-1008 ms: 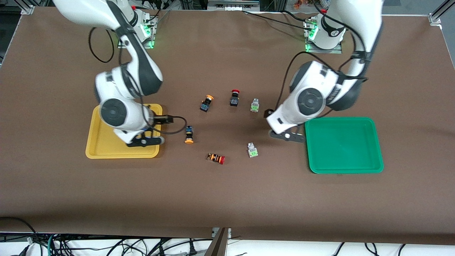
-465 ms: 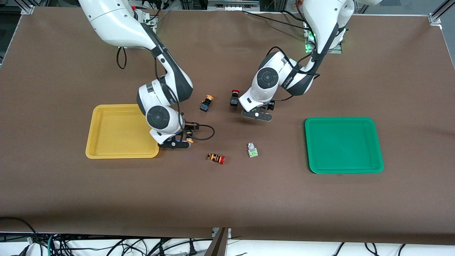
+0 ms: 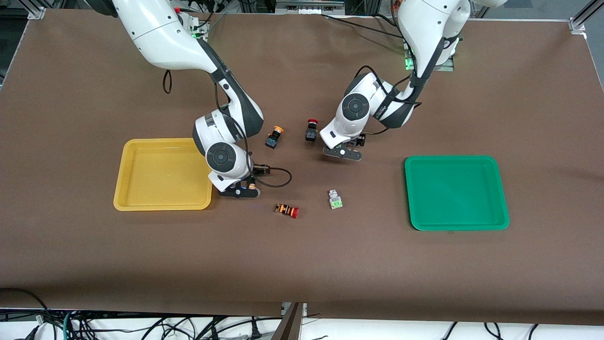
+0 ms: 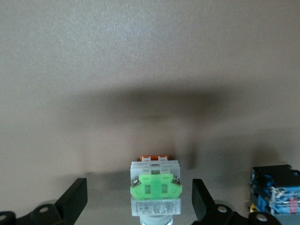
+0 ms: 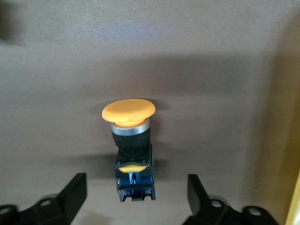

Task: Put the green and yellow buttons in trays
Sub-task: 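Place the yellow button in the yellow tray while the left gripper places the green button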

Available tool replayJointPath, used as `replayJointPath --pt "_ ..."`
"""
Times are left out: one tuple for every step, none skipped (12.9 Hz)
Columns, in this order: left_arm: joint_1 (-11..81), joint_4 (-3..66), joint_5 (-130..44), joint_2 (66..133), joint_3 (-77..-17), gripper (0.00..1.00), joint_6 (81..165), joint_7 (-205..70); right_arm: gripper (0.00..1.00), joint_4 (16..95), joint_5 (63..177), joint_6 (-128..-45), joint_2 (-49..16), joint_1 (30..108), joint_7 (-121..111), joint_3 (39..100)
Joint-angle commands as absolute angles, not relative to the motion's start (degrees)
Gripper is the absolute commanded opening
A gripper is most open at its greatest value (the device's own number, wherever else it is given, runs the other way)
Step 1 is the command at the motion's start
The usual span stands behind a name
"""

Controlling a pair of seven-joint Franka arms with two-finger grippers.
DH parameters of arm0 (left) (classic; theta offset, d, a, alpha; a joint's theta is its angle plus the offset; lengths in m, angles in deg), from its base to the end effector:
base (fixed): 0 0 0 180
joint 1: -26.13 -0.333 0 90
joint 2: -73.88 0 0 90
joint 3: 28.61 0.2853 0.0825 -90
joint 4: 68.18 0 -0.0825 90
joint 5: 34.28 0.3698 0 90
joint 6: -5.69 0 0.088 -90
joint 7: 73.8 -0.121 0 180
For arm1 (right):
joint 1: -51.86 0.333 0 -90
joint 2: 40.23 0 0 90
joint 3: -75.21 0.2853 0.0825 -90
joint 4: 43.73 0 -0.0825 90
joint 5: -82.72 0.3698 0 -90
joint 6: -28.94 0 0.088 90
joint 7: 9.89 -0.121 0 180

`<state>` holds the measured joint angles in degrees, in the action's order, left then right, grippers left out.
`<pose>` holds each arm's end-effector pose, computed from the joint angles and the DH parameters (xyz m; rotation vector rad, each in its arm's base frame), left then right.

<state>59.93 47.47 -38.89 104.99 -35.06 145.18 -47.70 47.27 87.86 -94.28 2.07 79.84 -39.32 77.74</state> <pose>0.4273 -0.3657 0.1414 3.0985 -0.2640 -0.2546 0.5540 0.3293 0.1611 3.1246 -0.0716 -0.3177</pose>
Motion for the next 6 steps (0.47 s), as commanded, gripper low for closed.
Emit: replayJointPath --pt "60.67 47.31 -38.59 104.47 -34.32 0.13 145.43 -48.31 0.40 46.44 87.91 -95.69 3.27 80.60 -39.69 77.41" --pt "60.67 47.14 -38.67 104.38 -34.32 0.02 145.17 -48.31 0.17 46.44 87.91 -95.78 3.36 80.77 -39.60 77.41" --pt "60.33 47.05 -38.59 103.51 -34.23 0.00 144.65 -48.48 0.01 46.18 87.91 -95.43 2.84 80.69 -38.82 77.32" --pt "59.97 46.87 -38.67 102.55 -34.14 0.00 143.34 -49.79 0.00 45.92 87.73 -95.08 1.97 80.43 -37.50 76.97" --pt "58.93 46.35 -38.68 101.15 -33.71 0.00 140.62 -52.07 0.00 45.91 87.73 -92.64 -0.04 79.56 -35.31 76.71" --pt "56.74 45.13 -38.68 99.74 -33.70 0.00 137.12 -53.74 0.00 45.65 87.82 -89.40 -1.63 77.81 -32.33 76.71"
